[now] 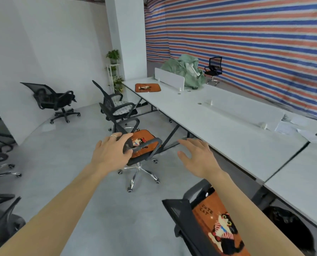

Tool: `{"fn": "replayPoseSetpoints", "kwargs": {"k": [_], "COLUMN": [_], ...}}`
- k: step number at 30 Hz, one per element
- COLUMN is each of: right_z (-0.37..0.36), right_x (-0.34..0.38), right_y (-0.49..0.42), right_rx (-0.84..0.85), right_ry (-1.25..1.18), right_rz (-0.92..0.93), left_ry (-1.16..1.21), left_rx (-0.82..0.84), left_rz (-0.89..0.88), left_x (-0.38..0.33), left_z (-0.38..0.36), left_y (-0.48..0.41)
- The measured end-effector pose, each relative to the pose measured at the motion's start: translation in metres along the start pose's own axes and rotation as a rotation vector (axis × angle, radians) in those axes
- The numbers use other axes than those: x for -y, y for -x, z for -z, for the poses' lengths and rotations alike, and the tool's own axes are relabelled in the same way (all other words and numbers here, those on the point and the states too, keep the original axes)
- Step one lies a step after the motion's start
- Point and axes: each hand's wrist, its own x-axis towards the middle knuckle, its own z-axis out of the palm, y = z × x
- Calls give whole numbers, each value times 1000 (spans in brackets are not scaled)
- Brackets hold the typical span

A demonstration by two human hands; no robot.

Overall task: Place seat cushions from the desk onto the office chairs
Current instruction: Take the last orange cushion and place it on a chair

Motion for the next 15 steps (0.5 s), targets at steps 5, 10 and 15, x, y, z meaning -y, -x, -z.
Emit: {"fn": "replayPoseSetpoints", "kwargs": {"k": [5,10,15], "right_z": [-28,-67,-127], "right_x": [39,78,119], "right_y": [-143,-275,-402], "right_rx": [0,29,43], "right_ry": [-18,-7,43], "right_rz": [30,49,53], "left_ry": [22,42,47], "left_rx": [-24,-93,-74], "left_rz": [62,102,101], "left_x": [71,151,252], "left_z": [10,8,-14], "left_y": [-117,-227,-339]}}
